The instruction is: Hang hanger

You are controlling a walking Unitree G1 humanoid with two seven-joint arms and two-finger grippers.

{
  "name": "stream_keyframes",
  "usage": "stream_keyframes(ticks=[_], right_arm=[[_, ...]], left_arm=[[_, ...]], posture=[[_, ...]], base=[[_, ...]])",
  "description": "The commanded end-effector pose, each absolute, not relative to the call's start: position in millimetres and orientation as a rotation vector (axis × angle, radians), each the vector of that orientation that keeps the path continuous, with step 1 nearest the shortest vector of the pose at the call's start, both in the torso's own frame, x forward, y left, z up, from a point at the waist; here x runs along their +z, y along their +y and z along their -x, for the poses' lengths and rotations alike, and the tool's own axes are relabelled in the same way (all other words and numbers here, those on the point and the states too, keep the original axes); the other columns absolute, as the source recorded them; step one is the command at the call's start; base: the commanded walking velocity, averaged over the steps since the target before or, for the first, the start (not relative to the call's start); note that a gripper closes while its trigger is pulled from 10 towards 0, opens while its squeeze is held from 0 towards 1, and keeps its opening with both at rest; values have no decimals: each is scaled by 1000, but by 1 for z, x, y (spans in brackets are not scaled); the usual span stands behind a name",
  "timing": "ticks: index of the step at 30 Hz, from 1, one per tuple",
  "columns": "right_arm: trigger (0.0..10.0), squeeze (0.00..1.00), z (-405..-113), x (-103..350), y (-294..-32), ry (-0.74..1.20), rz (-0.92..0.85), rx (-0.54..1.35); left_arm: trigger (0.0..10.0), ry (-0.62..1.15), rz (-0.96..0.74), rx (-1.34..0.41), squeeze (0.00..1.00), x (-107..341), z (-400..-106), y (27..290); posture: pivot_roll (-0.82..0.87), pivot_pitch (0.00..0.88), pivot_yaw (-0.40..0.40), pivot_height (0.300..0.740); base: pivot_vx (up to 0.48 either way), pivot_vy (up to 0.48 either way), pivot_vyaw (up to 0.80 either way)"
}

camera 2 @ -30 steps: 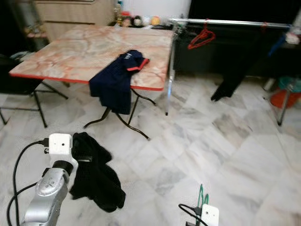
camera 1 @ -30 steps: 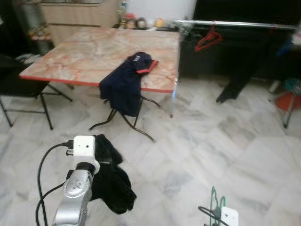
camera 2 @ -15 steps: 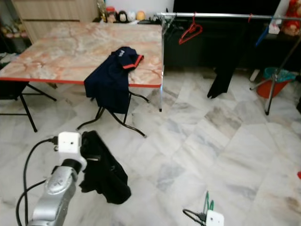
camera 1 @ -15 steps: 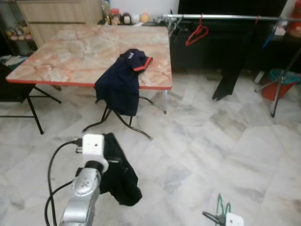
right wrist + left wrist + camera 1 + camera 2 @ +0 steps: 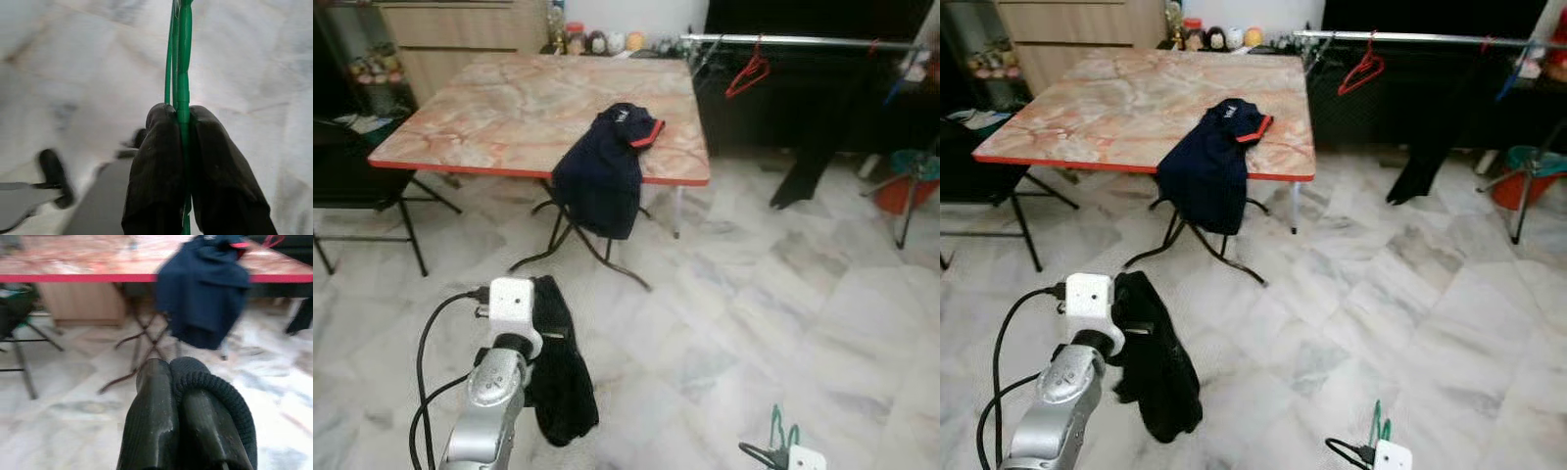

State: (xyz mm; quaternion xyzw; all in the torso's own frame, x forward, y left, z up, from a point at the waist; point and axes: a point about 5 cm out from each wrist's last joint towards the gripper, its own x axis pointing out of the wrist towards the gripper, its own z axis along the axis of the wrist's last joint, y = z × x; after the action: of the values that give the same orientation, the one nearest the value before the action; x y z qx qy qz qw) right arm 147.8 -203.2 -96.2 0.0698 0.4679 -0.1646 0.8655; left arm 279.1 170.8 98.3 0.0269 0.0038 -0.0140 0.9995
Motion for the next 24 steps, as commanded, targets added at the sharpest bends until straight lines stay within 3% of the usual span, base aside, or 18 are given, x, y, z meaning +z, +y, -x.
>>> stream_keyframes(ticks=[1, 8, 24], right_arm=[[10000, 0, -144, -97, -208, 983, -139, -354], [10000, 0, -144, -97, -208, 983, -137, -349], [10000, 0, -144, -97, -207, 985, -136, -343]], left_arm=[[10000, -32, -40, -41, 0, 106, -281, 165], [10000, -33, -46, -36, 0, 106, -281, 165], [10000, -96, 18, -12, 0, 118, -281, 166]], posture=[[142, 0, -29, 740], [143, 0, -31, 740], [147, 0, -31, 740]], base=[[0, 274, 0], [0, 274, 0], [0, 0, 0]])
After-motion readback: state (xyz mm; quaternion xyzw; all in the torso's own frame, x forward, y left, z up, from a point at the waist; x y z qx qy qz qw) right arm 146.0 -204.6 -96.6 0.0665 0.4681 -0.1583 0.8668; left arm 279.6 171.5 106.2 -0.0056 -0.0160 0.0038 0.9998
